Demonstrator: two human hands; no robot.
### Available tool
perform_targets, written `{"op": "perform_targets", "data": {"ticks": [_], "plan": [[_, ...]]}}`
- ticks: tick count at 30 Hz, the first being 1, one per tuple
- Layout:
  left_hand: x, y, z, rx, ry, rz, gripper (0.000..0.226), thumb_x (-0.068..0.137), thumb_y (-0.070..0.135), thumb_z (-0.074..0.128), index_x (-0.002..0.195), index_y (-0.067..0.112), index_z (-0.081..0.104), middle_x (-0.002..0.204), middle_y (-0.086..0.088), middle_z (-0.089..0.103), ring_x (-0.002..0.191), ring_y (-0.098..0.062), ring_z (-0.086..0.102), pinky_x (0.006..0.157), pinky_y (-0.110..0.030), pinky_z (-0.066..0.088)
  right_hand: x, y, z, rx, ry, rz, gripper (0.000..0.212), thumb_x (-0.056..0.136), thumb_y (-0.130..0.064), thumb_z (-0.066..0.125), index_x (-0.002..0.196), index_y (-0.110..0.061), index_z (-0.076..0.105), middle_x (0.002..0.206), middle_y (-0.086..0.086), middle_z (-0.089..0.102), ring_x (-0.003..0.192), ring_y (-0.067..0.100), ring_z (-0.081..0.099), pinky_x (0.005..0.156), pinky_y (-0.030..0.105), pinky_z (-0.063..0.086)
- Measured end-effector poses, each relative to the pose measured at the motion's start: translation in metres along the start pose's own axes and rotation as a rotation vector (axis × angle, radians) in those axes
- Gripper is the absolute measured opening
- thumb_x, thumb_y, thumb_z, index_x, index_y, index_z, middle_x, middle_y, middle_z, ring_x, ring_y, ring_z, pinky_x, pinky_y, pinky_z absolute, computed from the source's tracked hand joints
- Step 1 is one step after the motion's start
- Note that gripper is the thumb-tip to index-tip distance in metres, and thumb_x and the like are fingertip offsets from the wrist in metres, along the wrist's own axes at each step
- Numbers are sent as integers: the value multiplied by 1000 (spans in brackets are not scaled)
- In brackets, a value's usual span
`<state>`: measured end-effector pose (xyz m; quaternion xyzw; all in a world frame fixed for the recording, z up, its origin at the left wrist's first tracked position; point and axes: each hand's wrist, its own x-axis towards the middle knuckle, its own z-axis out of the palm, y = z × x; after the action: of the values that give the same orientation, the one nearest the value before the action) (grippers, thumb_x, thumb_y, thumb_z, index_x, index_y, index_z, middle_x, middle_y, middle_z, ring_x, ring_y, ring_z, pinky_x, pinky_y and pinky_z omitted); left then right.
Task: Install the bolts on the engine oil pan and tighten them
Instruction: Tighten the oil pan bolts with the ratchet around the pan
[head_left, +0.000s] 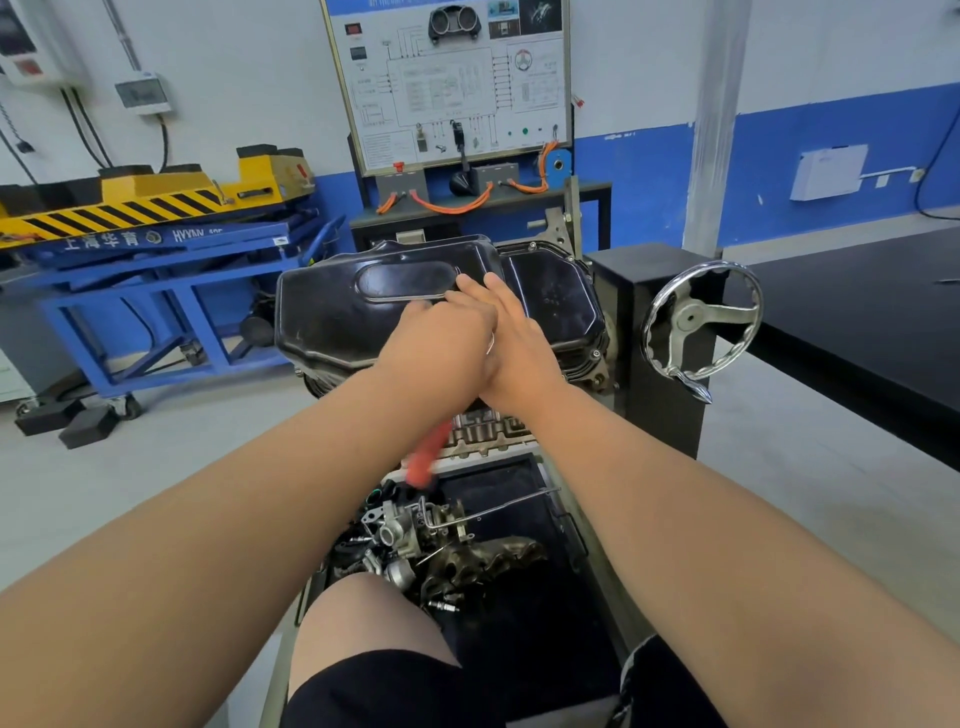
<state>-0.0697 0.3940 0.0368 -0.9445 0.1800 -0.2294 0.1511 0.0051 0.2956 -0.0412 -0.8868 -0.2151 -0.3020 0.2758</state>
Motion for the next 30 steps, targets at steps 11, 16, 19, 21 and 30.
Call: {"op": "perform_targets", "data": {"ticks": [11, 16, 19, 21, 30], "plan": [[-7, -23, -1, 118, 79, 261, 25, 93, 28, 51, 117, 20, 51, 112, 4, 61, 109, -18, 54, 106, -35, 22, -1, -4, 0, -31, 21, -2, 63, 92, -23, 51, 149, -25, 26, 158, -12, 15, 145, 7, -2, 108, 46, 26], [-7, -9, 7, -23, 44, 6, 56, 95, 50, 40, 130, 6, 43, 98, -4, 68, 93, -23, 62, 93, -36, 37, -5, -8, 2, 51, 49, 16, 69, 88, -15, 61, 148, -26, 28, 158, -12, 12, 145, 7, -3, 110, 44, 21], [-5, -12, 6, -7, 69, 73, 39, 96, 33, 46, 128, 12, 47, 110, -2, 65, 104, -22, 58, 98, -37, 33, -3, -7, 3, -7, 63, 11, 66, 89, -23, 59, 147, -26, 29, 157, -12, 16, 145, 8, -1, 108, 45, 25], [-6, -19, 3, 52, 94, 179, 29, 92, 21, 54, 121, 22, 53, 115, 3, 60, 111, -20, 52, 101, -37, 27, -1, -7, 3, -58, 60, 15, 64, 92, -30, 53, 149, -24, 26, 157, -11, 17, 145, 10, 0, 107, 45, 28], [-9, -18, -2, 171, 88, 148, 36, 95, 37, 47, 123, 15, 45, 107, 0, 64, 102, -22, 57, 95, -36, 29, -2, -5, 1, 0, 47, 3, 65, 90, -23, 56, 148, -25, 28, 158, -11, 16, 145, 8, -1, 108, 47, 25]]}}
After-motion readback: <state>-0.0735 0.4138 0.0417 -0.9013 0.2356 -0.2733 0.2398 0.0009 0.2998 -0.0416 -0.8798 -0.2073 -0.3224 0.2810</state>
